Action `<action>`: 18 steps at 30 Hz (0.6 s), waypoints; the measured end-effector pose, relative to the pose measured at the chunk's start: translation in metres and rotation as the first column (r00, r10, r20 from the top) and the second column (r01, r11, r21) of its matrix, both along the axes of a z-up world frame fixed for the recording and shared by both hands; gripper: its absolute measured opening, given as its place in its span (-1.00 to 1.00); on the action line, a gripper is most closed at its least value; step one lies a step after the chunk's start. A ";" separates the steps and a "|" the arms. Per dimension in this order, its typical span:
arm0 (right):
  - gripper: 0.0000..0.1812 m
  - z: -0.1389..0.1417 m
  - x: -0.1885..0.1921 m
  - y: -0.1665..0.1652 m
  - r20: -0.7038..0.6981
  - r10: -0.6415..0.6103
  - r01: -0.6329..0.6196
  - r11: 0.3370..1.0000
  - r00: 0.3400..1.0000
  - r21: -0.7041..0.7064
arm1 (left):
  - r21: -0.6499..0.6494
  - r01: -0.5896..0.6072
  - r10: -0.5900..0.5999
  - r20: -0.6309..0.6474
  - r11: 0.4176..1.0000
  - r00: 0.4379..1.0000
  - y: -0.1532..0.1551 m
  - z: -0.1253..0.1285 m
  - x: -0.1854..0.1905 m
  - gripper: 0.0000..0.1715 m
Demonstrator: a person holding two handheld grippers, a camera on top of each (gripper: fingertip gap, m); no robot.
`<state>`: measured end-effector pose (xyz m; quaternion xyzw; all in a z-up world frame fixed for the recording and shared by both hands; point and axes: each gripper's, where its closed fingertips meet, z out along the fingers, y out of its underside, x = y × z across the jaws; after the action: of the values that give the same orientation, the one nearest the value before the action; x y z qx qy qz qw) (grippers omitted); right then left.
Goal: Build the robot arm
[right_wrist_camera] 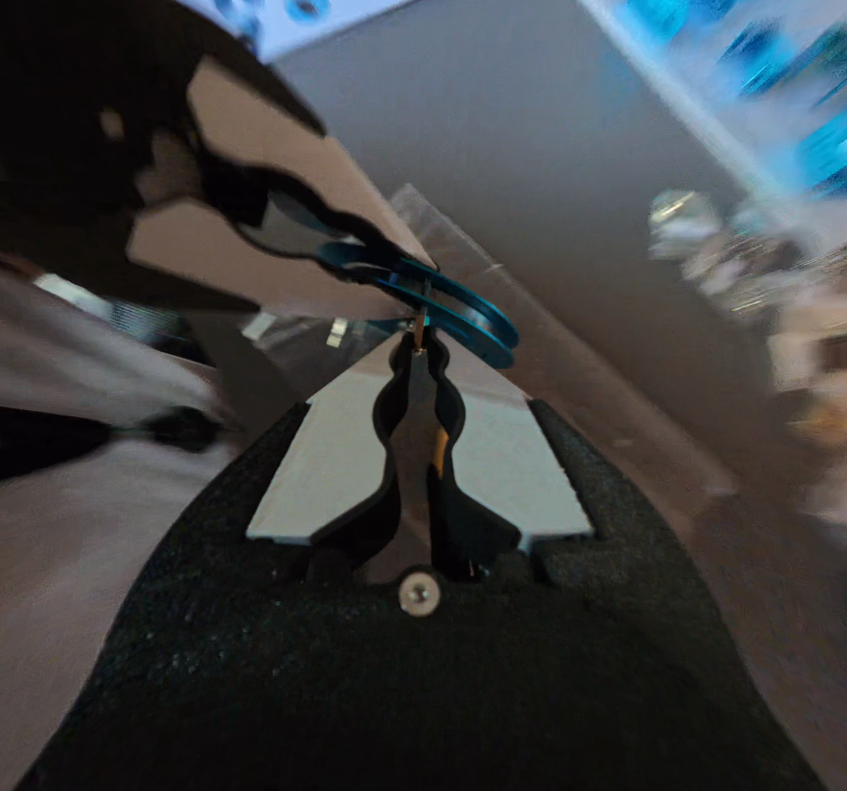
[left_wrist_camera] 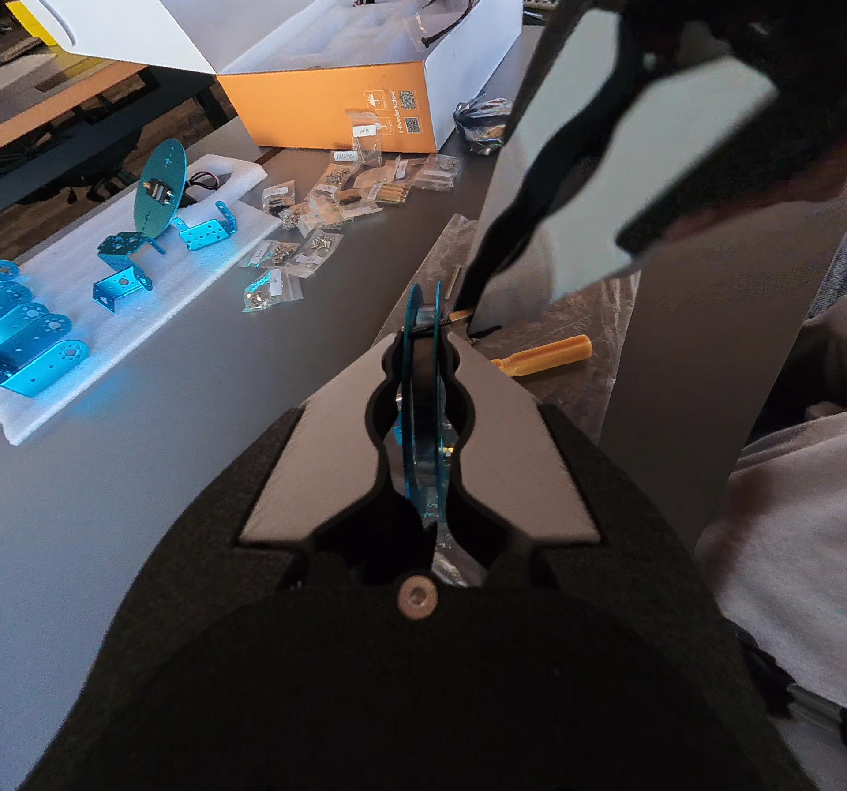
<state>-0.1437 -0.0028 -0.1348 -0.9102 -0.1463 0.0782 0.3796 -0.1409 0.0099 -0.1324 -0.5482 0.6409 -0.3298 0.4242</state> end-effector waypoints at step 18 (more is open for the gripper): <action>-0.94 -0.007 0.000 -0.004 0.167 0.066 -0.065 0.998 0.984 -0.013 | -0.006 0.004 -0.004 0.013 1.000 1.000 -0.002 0.000 -0.002 -0.85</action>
<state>-0.1439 -0.0066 -0.1413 -0.9097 -0.2070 0.0146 0.3597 -0.1427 0.0078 -0.1322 -0.5459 0.6382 -0.3363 0.4261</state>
